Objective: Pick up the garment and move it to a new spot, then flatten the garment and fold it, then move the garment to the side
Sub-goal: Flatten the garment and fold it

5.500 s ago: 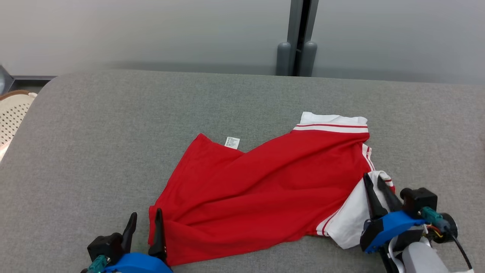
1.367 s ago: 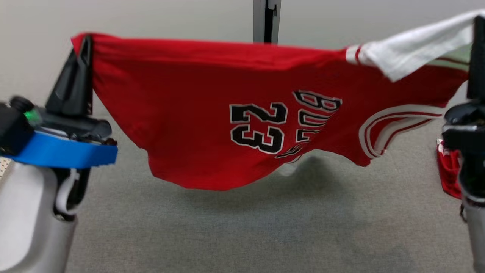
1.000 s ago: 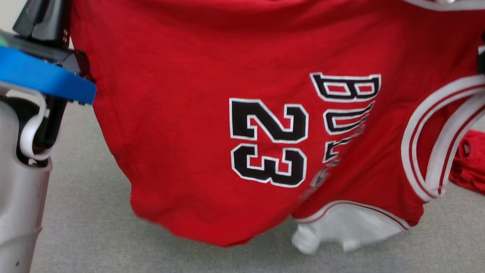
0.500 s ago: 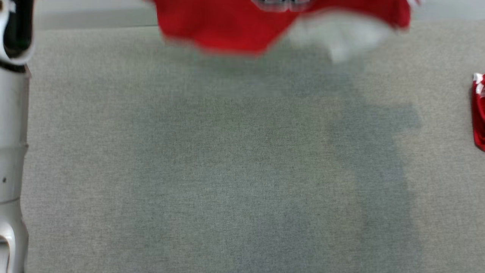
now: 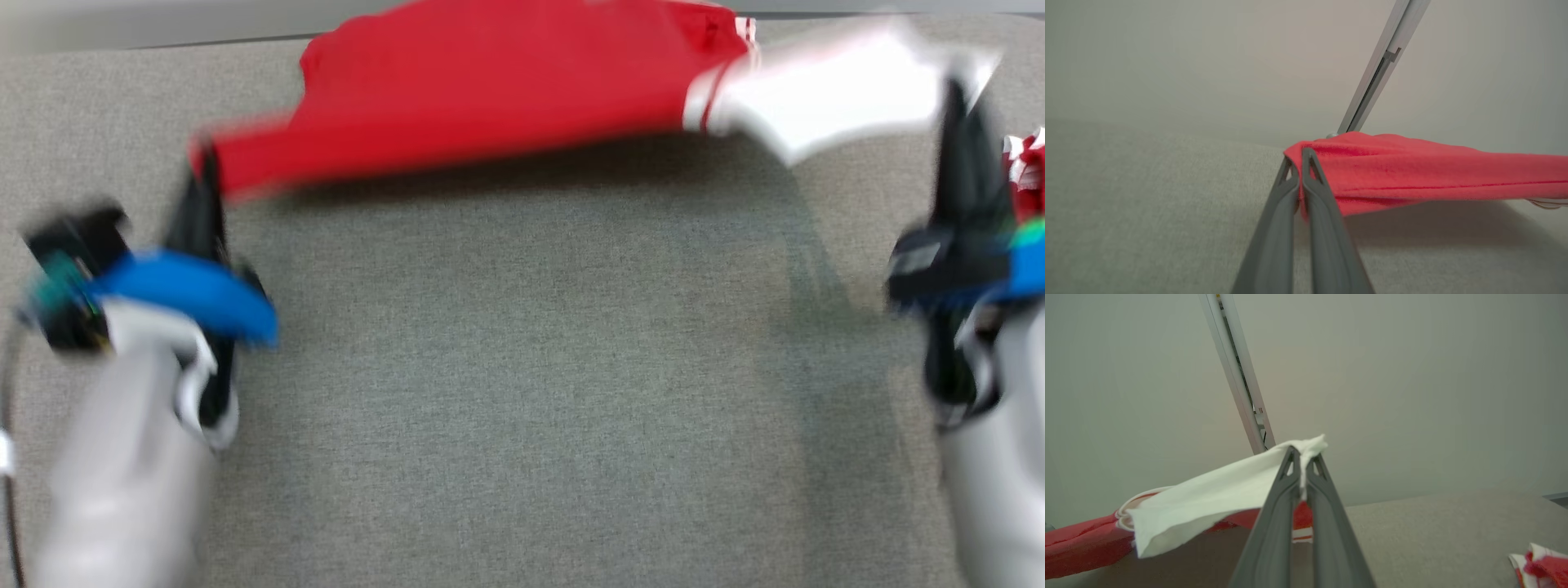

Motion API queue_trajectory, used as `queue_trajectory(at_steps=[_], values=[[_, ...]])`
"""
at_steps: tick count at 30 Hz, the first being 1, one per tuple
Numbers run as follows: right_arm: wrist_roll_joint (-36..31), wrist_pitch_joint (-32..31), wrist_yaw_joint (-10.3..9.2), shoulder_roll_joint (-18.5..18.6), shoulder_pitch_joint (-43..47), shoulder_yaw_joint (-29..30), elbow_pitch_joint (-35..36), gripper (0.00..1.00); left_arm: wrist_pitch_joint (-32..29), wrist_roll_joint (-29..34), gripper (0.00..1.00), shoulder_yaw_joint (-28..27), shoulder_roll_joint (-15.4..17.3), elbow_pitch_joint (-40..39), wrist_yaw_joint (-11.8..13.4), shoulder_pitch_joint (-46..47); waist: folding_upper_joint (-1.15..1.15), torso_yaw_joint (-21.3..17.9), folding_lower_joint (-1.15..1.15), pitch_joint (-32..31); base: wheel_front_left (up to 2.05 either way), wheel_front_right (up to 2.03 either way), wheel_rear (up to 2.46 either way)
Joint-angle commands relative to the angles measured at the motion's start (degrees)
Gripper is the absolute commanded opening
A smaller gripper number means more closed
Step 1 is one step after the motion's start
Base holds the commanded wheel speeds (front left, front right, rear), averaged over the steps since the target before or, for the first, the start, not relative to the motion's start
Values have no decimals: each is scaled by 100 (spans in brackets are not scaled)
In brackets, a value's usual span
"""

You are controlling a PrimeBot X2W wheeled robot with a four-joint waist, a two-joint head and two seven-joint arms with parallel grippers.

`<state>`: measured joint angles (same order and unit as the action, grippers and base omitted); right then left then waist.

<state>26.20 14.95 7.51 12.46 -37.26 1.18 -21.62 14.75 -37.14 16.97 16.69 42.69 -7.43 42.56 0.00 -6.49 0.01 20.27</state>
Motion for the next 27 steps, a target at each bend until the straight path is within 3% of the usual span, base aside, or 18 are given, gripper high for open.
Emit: queue_trajectory(at_steps=[1,12,19,27], values=[[150,30,-4,-112,673,-47,-64,0,47,-118,0,-52,-104,166,-7,-525,0,-21,-1,-55,0,0,0],[252,31,-3,-578,2880,-141,-218,0,28,202,0,-802,-781,-190,-8,-2888,0,-3,-1,-624,0,0,0],[304,31,-3,-700,3938,146,-239,0,29,483,0,-1024,-1043,-579,-6,-4041,0,99,-1,-1249,0,0,0],[218,32,-4,-550,4818,-40,-306,0,30,627,0,-1182,-1170,-829,4,-4916,0,165,-1,-1727,0,0,0]])
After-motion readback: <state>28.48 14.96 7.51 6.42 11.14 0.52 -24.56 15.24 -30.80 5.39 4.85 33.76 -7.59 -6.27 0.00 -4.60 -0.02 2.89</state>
